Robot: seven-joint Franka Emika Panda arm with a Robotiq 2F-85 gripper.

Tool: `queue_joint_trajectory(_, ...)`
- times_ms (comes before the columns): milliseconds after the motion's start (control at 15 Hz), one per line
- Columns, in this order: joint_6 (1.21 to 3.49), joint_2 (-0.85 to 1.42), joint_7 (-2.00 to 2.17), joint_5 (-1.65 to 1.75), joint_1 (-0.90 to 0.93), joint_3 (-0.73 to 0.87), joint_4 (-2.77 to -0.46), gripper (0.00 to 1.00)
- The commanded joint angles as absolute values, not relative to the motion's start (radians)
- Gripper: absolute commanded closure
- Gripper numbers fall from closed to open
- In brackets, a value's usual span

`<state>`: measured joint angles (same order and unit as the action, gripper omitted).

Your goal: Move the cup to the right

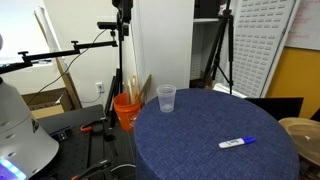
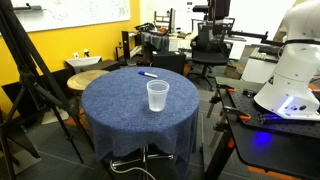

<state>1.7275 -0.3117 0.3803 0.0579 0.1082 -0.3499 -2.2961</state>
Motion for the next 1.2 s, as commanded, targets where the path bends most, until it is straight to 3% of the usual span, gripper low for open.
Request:
queue_joint_trajectory(0, 1.846, -0.259, 0.398, 0.083, 0.121, -0.314, -2.312, 0.0)
queue_joint_trajectory(533, 2.065, -0.03, 0.419, 0.147, 0.113, -0.247, -2.296, 0.0)
queue_joint_trajectory(1133, 2.139, 0.23, 0.423, 0.202, 0.156, -0.169, -2.189, 0.0)
